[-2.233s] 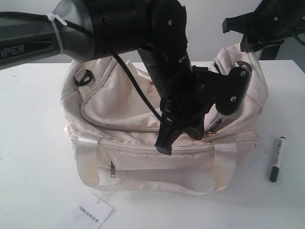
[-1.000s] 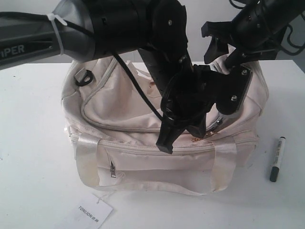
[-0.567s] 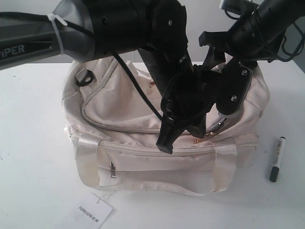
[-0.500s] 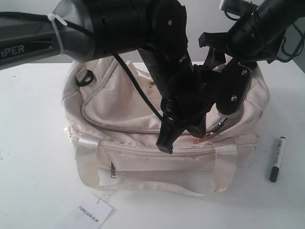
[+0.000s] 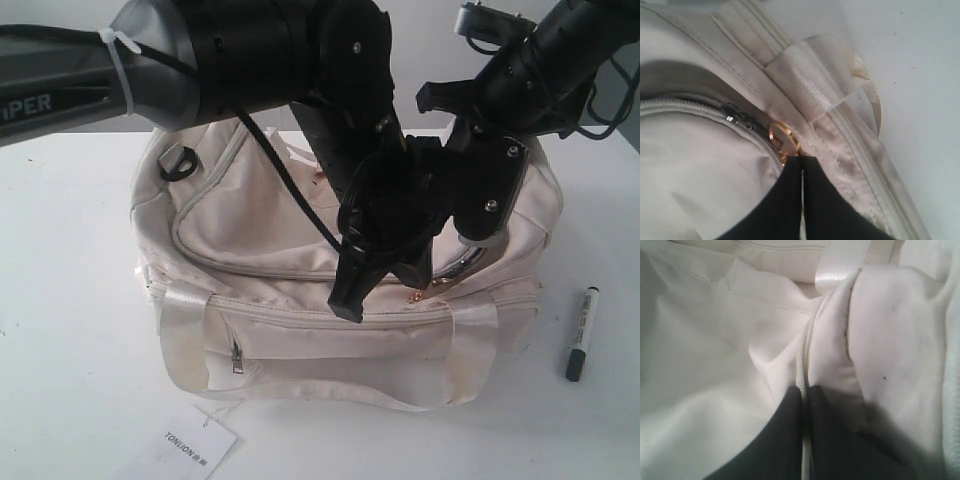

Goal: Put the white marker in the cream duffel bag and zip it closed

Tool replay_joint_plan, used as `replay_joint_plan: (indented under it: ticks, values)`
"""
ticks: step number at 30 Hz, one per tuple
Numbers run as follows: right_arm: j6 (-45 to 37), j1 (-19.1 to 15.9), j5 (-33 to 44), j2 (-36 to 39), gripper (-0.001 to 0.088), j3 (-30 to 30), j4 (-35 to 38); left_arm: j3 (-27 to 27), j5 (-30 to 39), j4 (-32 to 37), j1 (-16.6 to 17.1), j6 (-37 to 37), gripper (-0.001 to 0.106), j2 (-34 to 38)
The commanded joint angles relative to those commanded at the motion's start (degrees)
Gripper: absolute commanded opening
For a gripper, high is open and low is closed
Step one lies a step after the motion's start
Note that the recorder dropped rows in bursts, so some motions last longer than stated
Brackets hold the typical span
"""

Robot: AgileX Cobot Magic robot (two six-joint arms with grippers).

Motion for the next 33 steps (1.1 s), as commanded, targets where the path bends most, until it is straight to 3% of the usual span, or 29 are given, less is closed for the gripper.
replay_joint_plan:
  ticks: [23,33]
  values:
    - [-2.31,0.00,-5.26,-7.28,0.0000,0.00,-0.60,0.00,0.14,0.00,0.00,-0.29,0.000,0.00]
    - [-2.99,0.00,-5.35,-7.28,0.0000,0.00,-1.44,0.00,1.74,0.00,0.13,-16.19,0.000,0.00]
